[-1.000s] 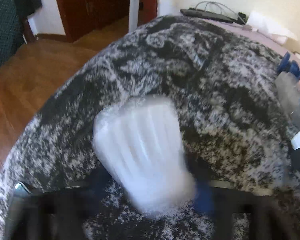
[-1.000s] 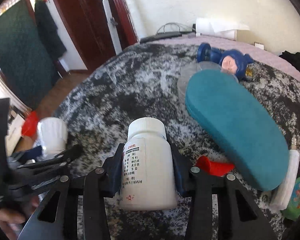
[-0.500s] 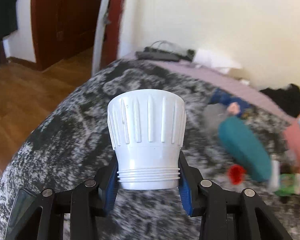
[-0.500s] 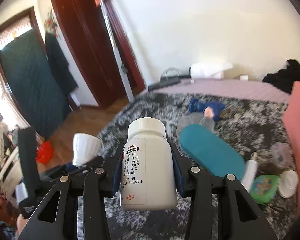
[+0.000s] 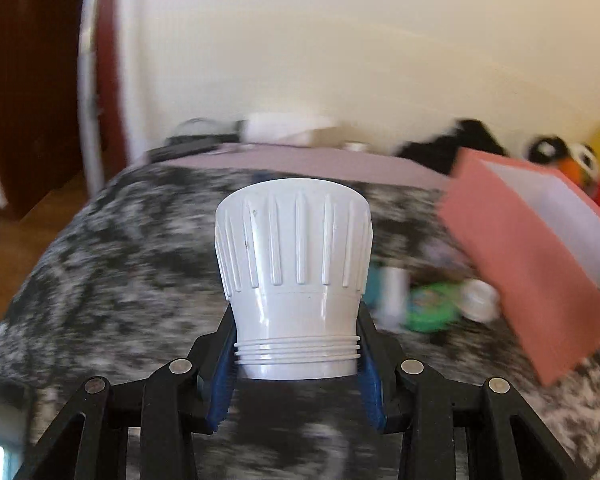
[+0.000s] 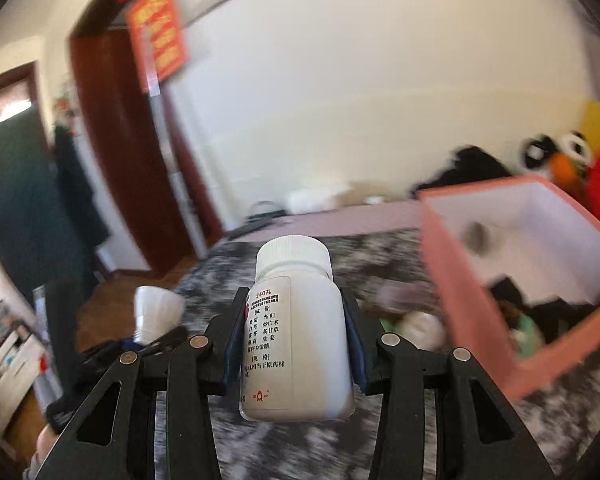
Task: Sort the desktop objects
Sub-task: 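Carry ribbed cup and pill bottle into the pink box and open both grippers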
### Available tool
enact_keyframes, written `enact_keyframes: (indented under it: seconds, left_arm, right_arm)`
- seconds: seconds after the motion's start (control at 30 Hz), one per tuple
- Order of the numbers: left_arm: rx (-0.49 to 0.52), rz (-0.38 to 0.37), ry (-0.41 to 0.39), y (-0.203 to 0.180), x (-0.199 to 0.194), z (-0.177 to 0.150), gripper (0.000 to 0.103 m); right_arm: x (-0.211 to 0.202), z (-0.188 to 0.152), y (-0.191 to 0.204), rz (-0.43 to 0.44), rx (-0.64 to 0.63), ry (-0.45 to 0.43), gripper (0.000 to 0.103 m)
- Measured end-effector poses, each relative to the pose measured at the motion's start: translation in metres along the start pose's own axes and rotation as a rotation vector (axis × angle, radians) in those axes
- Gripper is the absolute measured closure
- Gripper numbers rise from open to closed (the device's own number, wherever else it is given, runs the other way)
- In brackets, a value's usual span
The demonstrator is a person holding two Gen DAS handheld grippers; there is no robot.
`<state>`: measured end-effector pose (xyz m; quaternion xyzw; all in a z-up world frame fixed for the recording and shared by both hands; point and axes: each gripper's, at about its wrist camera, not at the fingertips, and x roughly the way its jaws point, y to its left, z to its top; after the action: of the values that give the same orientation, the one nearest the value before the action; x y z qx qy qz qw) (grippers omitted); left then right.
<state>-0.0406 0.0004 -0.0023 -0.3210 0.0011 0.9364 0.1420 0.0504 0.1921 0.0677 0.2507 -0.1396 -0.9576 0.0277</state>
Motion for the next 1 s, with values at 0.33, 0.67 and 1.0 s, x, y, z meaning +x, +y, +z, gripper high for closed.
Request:
enact_keyframes:
  seconds: [0.33, 0.67, 1.0]
  left_arm:
    - [0.195, -0.164, -0.013, -0.154, 0.012, -0.005, 0.059]
    - [0.224, -0.317, 0.036, -0.238, 0.04, -0.007, 0.059]
    - [0.193, -0.394, 0.067, -0.272, 0.071, 0.001, 0.056]
  right_arm:
    - [-0.039, 0.007, -0.127, -0.167, 0.126, -0.072, 0.058]
    - [-0.032, 0.006, -0.237, -0.255, 0.267, -0.109, 0.057]
    - [-0.028, 0.02, -0.271, -0.237, 0.307, -0.143, 0.057]
